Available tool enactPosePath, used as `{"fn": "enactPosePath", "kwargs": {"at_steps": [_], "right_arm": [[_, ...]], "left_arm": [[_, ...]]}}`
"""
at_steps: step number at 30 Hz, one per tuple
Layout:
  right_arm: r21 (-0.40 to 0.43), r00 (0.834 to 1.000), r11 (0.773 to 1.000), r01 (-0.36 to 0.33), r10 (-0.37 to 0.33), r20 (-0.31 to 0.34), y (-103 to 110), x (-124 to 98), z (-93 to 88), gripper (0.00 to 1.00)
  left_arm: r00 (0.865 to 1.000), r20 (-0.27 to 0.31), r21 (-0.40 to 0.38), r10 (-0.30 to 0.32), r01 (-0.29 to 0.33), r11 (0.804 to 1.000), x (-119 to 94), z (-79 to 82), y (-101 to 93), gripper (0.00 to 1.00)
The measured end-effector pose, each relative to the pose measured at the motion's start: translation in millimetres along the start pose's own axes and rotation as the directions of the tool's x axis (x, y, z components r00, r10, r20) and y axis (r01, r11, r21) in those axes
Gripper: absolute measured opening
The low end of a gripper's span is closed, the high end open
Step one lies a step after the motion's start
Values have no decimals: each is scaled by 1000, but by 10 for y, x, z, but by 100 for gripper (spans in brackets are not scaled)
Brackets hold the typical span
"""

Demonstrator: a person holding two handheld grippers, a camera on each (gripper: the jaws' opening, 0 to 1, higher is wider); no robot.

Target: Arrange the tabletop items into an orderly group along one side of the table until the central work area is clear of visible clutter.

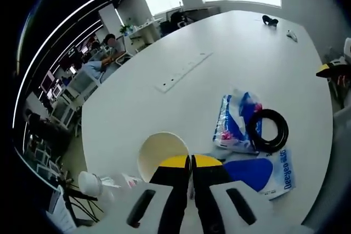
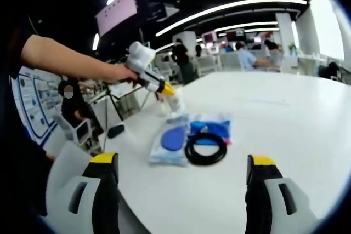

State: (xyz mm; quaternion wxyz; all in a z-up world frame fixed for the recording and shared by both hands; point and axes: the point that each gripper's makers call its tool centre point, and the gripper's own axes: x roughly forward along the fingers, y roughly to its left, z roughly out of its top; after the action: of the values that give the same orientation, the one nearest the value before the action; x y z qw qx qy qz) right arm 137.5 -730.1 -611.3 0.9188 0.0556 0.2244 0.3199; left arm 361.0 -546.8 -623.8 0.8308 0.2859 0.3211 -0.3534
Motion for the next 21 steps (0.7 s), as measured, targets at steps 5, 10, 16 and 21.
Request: {"fn": "enactPosePath", "kwargs": {"at_steps": [5,10,16,21], "right_arm": [[11,1000,1000,9,-9,-7,-6,-23,-49,94],[22,999,1000,17,-17,-28,-34,-31,-133,94],[46,999,998,31,-30,-34,-80,-43,-181,94],[62,998,997,40,-37,-40,-105,-50,-232,94]], "left_arm": [[1000,-9,-4,0,0,1000,64,-27,34,1],[1000,-19,1,6,-6,1000,103,-65,55,1],[999,-36,14,8,-7,1000,190,-153,57,1],[999,-45,19,1,0,1000,283,-179,45,1]]}}
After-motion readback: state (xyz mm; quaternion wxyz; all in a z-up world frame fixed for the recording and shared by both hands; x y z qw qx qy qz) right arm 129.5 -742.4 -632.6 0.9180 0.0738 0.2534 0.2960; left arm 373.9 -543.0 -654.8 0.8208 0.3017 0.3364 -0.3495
